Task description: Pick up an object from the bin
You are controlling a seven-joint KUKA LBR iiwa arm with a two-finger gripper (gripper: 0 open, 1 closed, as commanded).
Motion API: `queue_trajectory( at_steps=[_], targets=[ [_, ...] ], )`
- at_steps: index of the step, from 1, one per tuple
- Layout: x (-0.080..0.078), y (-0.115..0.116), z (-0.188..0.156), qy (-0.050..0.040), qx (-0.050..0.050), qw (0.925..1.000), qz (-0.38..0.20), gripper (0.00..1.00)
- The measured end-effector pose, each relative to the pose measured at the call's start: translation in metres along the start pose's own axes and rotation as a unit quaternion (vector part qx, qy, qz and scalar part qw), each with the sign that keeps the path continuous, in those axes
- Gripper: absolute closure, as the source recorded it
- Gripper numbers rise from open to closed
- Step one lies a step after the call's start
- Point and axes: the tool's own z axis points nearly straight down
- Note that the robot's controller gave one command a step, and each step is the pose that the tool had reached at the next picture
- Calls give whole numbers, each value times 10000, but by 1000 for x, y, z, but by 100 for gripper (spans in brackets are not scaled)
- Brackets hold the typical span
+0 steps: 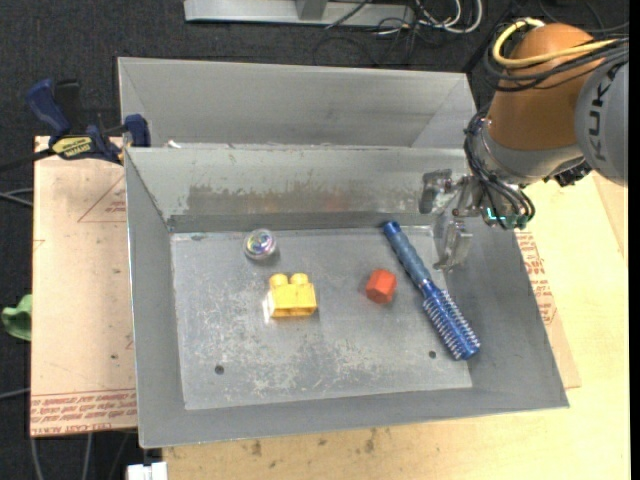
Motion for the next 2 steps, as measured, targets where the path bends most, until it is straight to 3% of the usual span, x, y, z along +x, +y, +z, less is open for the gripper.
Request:
queue_trajectory(
  at_steps=[1,2],
  targets=[
    [40,-36,100,-34,1,9964,-845,0],
    [80,-60,113,-131,44,9892,-1460,0]
  ],
)
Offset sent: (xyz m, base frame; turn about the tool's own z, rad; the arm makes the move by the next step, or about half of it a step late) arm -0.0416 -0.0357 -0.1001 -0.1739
